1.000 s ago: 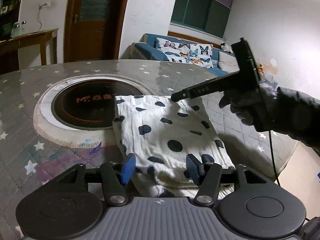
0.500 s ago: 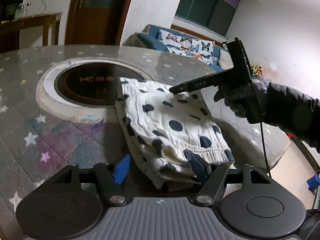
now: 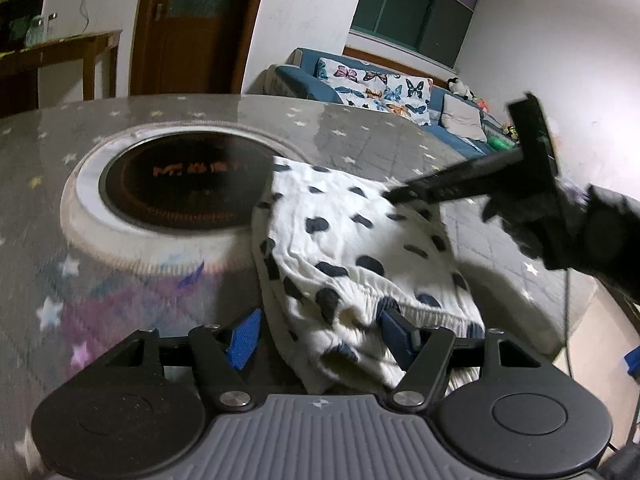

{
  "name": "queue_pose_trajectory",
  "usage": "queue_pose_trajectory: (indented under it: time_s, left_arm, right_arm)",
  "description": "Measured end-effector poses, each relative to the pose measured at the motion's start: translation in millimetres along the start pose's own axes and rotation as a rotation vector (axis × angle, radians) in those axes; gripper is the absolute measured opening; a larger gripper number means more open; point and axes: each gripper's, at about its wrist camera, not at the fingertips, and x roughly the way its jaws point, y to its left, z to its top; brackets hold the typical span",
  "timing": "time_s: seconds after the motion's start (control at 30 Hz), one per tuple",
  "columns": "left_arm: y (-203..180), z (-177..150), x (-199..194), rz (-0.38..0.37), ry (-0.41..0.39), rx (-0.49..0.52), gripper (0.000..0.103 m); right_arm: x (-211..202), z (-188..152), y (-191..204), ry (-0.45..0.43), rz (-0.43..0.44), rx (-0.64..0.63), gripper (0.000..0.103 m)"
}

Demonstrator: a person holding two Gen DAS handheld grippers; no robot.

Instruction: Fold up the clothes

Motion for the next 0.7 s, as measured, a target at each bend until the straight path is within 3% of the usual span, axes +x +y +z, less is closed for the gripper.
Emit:
queue_pose_trajectory:
  time_s: [0.43, 0.7]
  left_arm:
    - [8.3, 48.3, 55.6, 0.029, -0.001, 0.079, 0.068]
    - [7.5, 56.9, 39.8, 0.057, -0.046, 0.08, 0.069]
  right_arm:
    - [-51.5, -57.3, -26.8, -0.007, -0.154, 0.136, 0.022]
    - [-78.1, -75.6, -11.2, 0.013, -0.175, 0.165, 0.022]
